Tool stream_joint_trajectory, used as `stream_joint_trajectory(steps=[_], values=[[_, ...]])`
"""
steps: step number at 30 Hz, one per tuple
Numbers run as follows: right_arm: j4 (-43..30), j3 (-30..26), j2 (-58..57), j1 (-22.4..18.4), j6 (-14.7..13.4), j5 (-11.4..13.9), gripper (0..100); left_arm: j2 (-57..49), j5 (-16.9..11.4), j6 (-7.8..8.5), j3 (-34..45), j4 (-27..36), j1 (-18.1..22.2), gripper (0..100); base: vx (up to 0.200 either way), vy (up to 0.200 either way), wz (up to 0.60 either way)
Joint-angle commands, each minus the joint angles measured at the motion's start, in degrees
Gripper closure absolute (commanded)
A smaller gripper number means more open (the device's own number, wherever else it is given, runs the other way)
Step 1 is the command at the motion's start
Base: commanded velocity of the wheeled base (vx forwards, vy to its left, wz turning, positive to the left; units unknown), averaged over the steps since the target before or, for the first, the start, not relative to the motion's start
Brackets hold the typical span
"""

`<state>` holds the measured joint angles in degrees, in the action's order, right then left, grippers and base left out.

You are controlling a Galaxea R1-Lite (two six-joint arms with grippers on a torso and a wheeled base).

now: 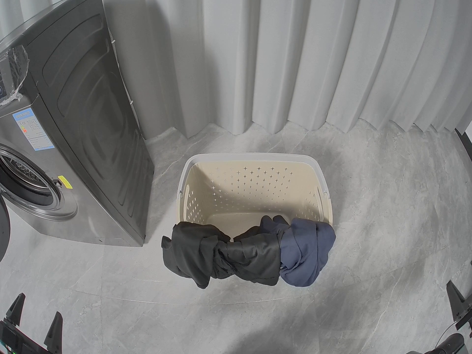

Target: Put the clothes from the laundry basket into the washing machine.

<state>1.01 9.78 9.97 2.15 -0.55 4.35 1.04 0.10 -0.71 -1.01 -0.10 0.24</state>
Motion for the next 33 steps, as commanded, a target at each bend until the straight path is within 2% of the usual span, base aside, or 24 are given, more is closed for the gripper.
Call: stream_joint_trajectory(steps=[1, 4, 7, 8, 9, 12, 17, 23, 33], values=[[0.8, 2.1, 24.0, 6.1, -4.4, 5.5, 0, -0.8, 0.0, -0.08, 1.0, 0.0, 0.0, 0, 0.000, 0.000, 0.00], [3.3, 2.8, 31.0, 6.3, -5.2, 5.7, 0, -0.8, -0.1, -0.08, 1.0, 0.0, 0.0, 0, 0.000, 0.000, 0.00], [11.0, 2.2, 41.4, 6.6, -5.3, 5.7, 0, -0.8, -0.1, -0.26, 1.0, 0.0, 0.0, 0, 0.000, 0.000, 0.00], [11.3, 2.2, 41.7, 6.7, -5.3, 5.7, 0, -0.8, -0.1, -0.26, 1.0, 0.0, 0.0, 0, 0.000, 0.000, 0.00], [14.5, 1.4, 45.7, 8.0, -5.3, 5.7, 0, -0.8, -0.1, -0.26, 1.0, 0.0, 0.0, 0, 0.000, 0.000, 0.00], [17.0, 1.4, 51.8, 10.7, -6.0, 5.6, 0, -0.8, -0.1, -0.35, 1.0, 0.0, 0.0, 0, 0.000, 0.000, 0.00], [23.7, 1.6, 60.6, 12.3, -6.5, 5.4, 0, -0.8, -0.1, -0.35, 1.0, 0.0, 0.0, 0, 0.000, 0.000, 0.00], [32.0, 3.2, 71.6, 13.3, -10.8, 5.6, 0, -0.8, -0.1, -0.44, 1.0, -0.1, 0.0, 0, 0.000, 0.000, 0.00], [39.7, 6.1, 83.5, 16.1, -10.9, 4.5, 0, -0.8, -0.1, -0.44, 1.0, -0.1, 0.0, 0, 0.000, 0.000, 0.00]])
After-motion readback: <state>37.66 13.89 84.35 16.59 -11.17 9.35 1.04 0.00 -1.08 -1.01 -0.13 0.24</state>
